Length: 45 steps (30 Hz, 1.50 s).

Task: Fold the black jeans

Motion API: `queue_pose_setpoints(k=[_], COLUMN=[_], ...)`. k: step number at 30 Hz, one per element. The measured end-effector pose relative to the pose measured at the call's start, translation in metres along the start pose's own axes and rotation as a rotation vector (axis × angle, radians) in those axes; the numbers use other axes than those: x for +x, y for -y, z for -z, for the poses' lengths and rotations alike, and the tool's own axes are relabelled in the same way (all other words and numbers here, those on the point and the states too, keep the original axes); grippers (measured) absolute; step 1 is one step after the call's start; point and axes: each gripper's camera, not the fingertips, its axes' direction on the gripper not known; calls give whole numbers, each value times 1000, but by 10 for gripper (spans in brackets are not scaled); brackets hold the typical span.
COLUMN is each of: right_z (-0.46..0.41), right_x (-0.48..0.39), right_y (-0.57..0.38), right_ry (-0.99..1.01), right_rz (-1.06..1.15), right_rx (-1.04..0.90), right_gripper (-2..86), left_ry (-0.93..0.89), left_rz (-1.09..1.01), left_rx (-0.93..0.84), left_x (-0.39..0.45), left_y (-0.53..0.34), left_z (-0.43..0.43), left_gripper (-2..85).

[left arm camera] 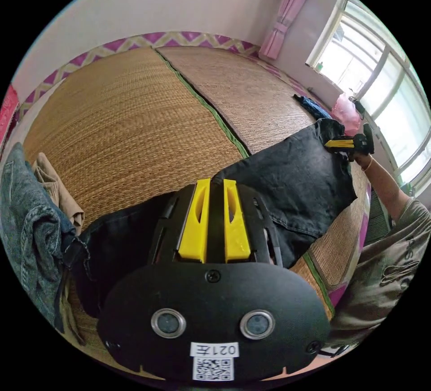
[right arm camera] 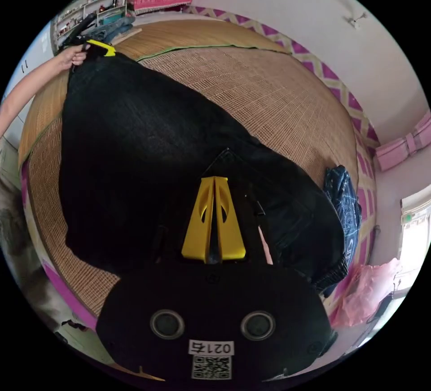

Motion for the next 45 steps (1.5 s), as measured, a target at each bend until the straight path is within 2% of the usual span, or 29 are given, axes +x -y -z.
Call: queue_pose_setpoints(k=[3,4,5,7,10,12,13,15,17,20,23,26,30,36,40,43,45], right_z=[58,66,64,16,35,67,92,118,129,137,143,149,148,151,152,149,152], right_x=[-15,-24,-29,-45,-30,-16,-11,-7,-8,-12,-22,-32,-37,-27,-21,-20,-21], right_y=[-32,-41,-45,-57,-84,-107,-129,-161,-189,-234,-273,-308,-348,-391,-409,-413,-414], right_ry=[-26,-10,2,22,30,111,181,257,300,375,428,428,464,528,554,588,604], right_rz=[8,23,37,92,-46,-149,-202,-273,-332,-410,-445,-482,-538,-617,-653,-661,-658], right_rx=[178,175,149,-86,17,122,246,349,356,352,331,309,290,305,311,306,311], right_gripper=[-10,-10,-10,-10,-9,-8,-8,-7,-7,-6,-6,-6,-6,-6,-6,-6,-6], left_ry=[0,-6,-13,16,90,51,32,-61,-109,-49,85,116,122,9,-8,-14,-96], left_rz=[-13,-11,16,130,449,668,708,838,863,825,836,863,908,882,848,932,1016], left_rx=[94,104,117,144,263,345,356,399,422,401,264,193,207,403,428,316,363], left_x=[-15,-19,-32,-63,-130,-177,-186,-219,-236,-259,-291,-324,-358,-364,-364,-399,-417], left_y=[-58,-72,-103,-157,-266,-353,-371,-434,-458,-456,-432,-419,-424,-475,-496,-515,-537], left_z=[77,90,115,149,203,228,230,231,229,232,227,221,227,289,312,282,274], left_gripper=[-1,-1,1,7,12,27,34,63,72,73,77,68,33,-8,-9,-10,-9])
